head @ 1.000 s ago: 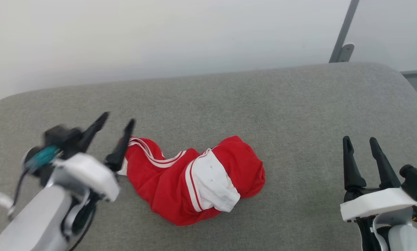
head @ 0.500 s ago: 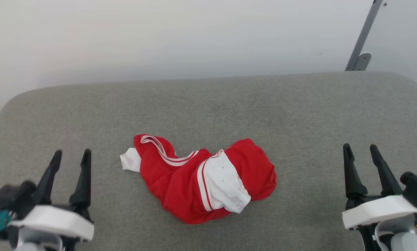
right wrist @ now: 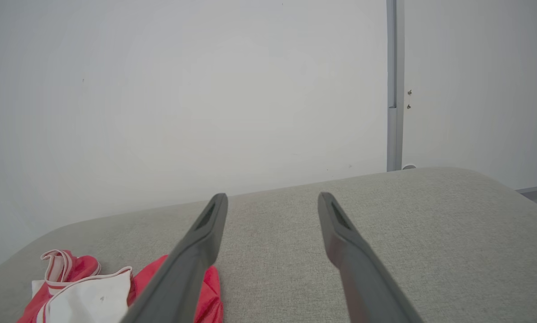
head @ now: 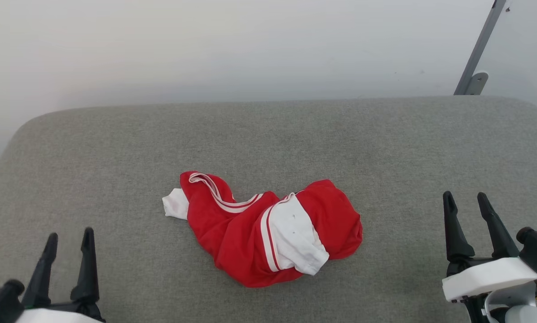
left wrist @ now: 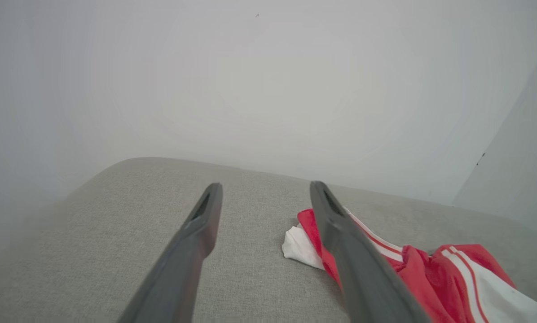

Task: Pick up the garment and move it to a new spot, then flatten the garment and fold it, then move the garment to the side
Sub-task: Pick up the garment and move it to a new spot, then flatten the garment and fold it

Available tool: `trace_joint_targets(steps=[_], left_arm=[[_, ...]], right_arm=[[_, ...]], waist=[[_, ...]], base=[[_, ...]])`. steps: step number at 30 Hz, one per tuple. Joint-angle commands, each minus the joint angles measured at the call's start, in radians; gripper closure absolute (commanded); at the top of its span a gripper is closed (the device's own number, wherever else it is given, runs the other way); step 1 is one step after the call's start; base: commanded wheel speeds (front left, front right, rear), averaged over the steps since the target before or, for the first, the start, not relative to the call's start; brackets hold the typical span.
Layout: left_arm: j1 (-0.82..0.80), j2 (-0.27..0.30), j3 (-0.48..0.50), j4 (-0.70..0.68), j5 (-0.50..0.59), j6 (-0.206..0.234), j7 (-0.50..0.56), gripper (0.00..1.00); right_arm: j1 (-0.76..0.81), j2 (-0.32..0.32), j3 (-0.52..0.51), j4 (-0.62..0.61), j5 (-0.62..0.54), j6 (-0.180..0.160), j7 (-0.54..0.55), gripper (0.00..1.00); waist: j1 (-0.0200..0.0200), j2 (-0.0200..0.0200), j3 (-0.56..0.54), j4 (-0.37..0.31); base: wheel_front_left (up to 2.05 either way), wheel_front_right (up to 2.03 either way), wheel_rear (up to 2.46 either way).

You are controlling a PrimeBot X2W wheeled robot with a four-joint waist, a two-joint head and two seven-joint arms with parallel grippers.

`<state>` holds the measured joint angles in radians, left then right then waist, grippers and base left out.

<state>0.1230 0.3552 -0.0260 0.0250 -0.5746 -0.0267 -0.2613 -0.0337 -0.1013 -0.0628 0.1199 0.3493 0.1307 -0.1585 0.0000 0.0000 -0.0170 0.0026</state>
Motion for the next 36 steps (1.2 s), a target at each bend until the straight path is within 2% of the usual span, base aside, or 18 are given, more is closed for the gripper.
trace_joint_targets(steps=[1,6,12,23,28,36], left_arm=[[0.012,-0.010,0.011,0.005,0.009,-0.008,-0.005,0.00],[0.031,-0.078,0.059,0.028,0.052,-0.056,-0.005,0.00],[0.040,-0.134,0.100,0.057,0.084,-0.088,-0.005,0.00],[0.032,-0.170,0.124,0.071,0.116,-0.104,-0.005,0.00],[0.029,-0.164,0.107,0.069,0.115,-0.103,-0.005,0.00],[0.007,-0.159,0.073,0.074,0.105,-0.103,-0.005,0.00]], right_arm=[[0.010,0.001,0.001,0.000,0.000,0.000,-0.002,0.00],[0.019,0.005,-0.001,-0.001,-0.005,0.000,0.003,0.00],[0.023,0.010,-0.007,-0.006,-0.008,0.000,0.007,0.00],[0.019,0.009,0.017,-0.005,0.000,0.000,0.032,0.00],[0.000,-0.004,0.099,-0.003,0.007,0.000,0.085,0.00],[-0.050,-0.072,0.314,0.003,0.054,0.000,0.240,0.00]], waist=[[0.0000,0.0000,-0.001,0.002],[0.0000,0.0000,-0.004,0.010],[0.0000,0.0000,-0.007,0.020],[0.0000,0.0000,-0.008,0.034],[0.0000,0.0000,-0.003,0.048],[0.0000,0.0000,0.012,0.097]], base=[[0.00,0.00,0.00],[0.00,0.00,0.00],[0.00,0.00,0.00],[0.00,0.00,0.00],[0.00,0.00,0.00],[0.00,0.00,0.00]])
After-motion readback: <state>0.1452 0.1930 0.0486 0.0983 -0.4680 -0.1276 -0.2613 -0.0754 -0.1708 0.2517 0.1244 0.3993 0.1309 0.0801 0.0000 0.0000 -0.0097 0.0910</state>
